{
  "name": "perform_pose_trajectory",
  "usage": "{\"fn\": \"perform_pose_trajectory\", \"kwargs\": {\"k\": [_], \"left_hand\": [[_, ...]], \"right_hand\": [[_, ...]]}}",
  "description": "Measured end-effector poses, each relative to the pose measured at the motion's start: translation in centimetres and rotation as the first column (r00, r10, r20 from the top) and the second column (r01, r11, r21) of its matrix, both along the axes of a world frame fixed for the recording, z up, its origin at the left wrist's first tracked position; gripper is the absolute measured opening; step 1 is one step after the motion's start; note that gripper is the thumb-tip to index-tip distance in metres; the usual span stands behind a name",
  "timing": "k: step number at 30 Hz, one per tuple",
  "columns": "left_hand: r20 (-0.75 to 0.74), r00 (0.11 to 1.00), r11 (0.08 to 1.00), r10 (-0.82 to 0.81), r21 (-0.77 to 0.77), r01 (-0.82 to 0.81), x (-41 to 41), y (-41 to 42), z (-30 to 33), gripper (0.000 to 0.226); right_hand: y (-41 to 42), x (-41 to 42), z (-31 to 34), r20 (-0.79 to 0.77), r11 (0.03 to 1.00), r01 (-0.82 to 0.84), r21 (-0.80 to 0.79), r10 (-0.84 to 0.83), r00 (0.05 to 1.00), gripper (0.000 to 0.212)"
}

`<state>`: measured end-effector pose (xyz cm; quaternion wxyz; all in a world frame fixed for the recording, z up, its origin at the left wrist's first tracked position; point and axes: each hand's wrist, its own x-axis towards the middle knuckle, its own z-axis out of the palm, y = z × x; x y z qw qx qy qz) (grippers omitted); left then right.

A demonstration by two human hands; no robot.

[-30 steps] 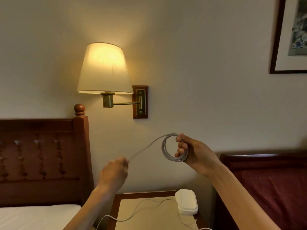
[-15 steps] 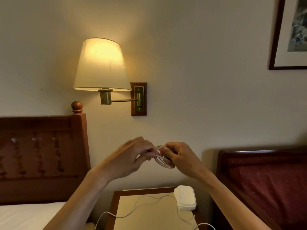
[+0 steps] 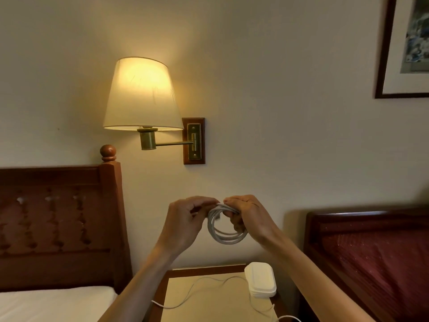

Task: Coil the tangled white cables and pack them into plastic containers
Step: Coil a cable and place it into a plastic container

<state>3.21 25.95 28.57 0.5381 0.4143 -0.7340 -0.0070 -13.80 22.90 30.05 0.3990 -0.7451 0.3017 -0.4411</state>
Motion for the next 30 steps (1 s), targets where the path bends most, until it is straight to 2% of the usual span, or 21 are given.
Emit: {"fn": "perform_pose_trajectory", "kwargs": {"k": [1, 2, 4, 6, 9, 10, 12, 16, 19, 21, 23, 26, 28, 30], "left_hand": [[-0.144, 0.987, 0.978, -0.067, 0.184, 0.093, -0.3, 0.3, 0.3, 0.019], [-0.295, 0.95, 0.919, -0.099, 0.339, 0.201, -0.6, 0.6, 0.6, 0.019], [-0.541, 0.837, 0.736, -0.086, 0.531, 0.419, -0.9, 1.1, 0.9, 0.018], [-0.664, 0.747, 0.606, -0.039, 0.578, 0.546, -0.9, 1.4, 1.1, 0.018], [-0.76, 0.649, 0.561, -0.046, 0.518, 0.646, -0.9, 1.7, 0.9, 0.03], [-0.75, 0.656, 0.569, -0.083, 0.505, 0.649, -1.0, 1.9, 0.8, 0.033], [-0.665, 0.73, 0.627, -0.157, 0.505, 0.594, -1.5, 2.3, 0.6, 0.033], [-0.347, 0.931, 0.831, -0.113, 0.481, 0.28, -2.1, 2.0, -0.2, 0.029], [-0.189, 0.981, 0.929, -0.039, 0.355, 0.105, -1.7, 1.5, -0.9, 0.043], [-0.105, 0.992, 0.98, 0.071, 0.191, -0.05, -1.4, 1.1, -1.3, 0.051], [-0.016, 0.978, 0.977, 0.209, -0.028, -0.209, -1.1, 0.7, -2.0, 0.048], [0.129, 0.909, 0.875, 0.396, -0.353, -0.331, -1.0, 0.2, -2.9, 0.03], [0.173, 0.871, 0.821, 0.46, -0.456, -0.344, -1.1, 0.1, -3.1, 0.019], [0.194, 0.855, 0.806, 0.48, -0.483, -0.343, -1.2, 0.1, -3.3, 0.019]], "right_hand": [[0.0, 0.0, 0.0, 0.018, 1.0, 0.011, 0.022, -0.011, 1.0, 0.048], [0.0, 0.0, -0.2, 0.037, 0.999, 0.03, 0.035, -0.031, 0.999, 0.048], [-0.2, 0.2, -0.5, 0.058, 0.996, 0.094, 0.013, -0.094, 0.994, 0.048], [-0.4, 0.4, -0.8, 0.05, 0.979, 0.195, -0.062, -0.192, 0.98, 0.048], [-0.7, 0.7, -1.0, 0.026, 0.921, 0.341, -0.187, -0.342, 0.939, 0.045], [-0.7, 0.8, -1.2, 0.015, 0.905, 0.369, -0.214, -0.374, 0.927, 0.044], [-0.8, 1.0, -1.5, 0.003, 0.881, 0.404, -0.247, -0.416, 0.909, 0.043], [-0.7, 1.1, -1.9, 0.02, 0.877, 0.425, -0.224, -0.432, 0.902, 0.039], [-0.3, 1.0, -1.6, 0.018, 0.908, 0.376, -0.185, -0.38, 0.925, 0.039], [-0.1, 0.9, -1.4, 0.004, 0.92, 0.347, -0.181, -0.352, 0.936, 0.036], [-0.1, 0.9, -1.4, 0.01, 0.921, 0.348, -0.174, -0.352, 0.936, 0.034], [0.1, 1.2, -1.6, 0.043, 0.913, 0.378, -0.155, -0.376, 0.926, 0.033], [0.1, 1.2, -1.5, 0.065, 0.905, 0.399, -0.144, -0.394, 0.917, 0.033], [0.1, 1.1, -1.5, 0.07, 0.906, 0.402, -0.134, -0.396, 0.916, 0.034]]}}
